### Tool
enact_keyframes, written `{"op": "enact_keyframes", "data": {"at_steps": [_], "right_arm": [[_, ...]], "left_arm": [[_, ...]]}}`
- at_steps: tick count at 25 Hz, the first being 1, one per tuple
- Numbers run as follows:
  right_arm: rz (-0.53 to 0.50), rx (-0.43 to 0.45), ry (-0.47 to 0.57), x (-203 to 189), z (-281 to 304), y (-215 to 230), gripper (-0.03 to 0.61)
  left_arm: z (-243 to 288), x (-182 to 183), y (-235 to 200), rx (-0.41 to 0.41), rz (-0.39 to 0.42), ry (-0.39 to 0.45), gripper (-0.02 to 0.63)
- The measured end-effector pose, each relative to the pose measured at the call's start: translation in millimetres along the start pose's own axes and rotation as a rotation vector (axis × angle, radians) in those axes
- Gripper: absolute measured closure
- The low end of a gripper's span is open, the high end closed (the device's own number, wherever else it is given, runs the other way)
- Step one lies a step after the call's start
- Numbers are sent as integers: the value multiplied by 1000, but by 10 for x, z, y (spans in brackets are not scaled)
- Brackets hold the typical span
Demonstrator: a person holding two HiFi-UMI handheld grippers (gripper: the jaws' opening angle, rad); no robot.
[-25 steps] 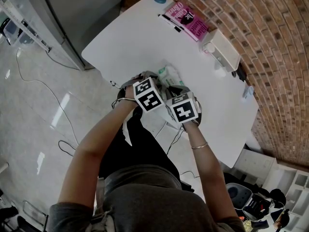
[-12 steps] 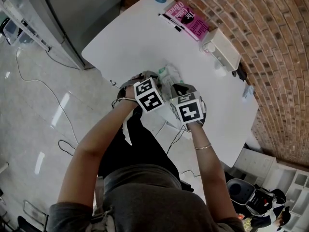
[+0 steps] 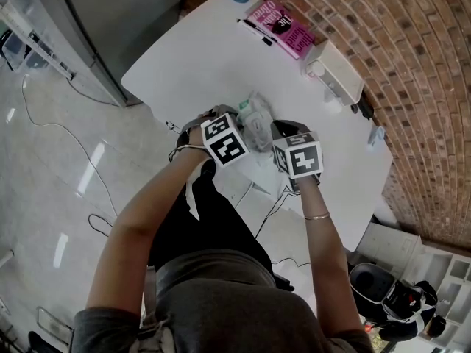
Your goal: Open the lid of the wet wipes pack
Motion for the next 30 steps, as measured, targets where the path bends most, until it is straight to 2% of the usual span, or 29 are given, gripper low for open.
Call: {"op": "enact_keyframes", "data": {"at_steps": [7, 30], "right_arm": [[60, 14, 4, 9, 10, 123, 565], [143, -3, -18, -4, 269, 512, 554]], "left_arm": [[-12, -9, 2, 0, -5, 5, 453], [-8, -19, 0, -1, -20, 16, 453]]}}
Point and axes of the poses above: the fingertips, and each gripper's own axes: z forward along the fingers, y to its right, x out of its top, the point moved 3 cm from there along -z, backward along the fingers, and after that the axes turned 10 degrees about z, right-handed, at the moved point
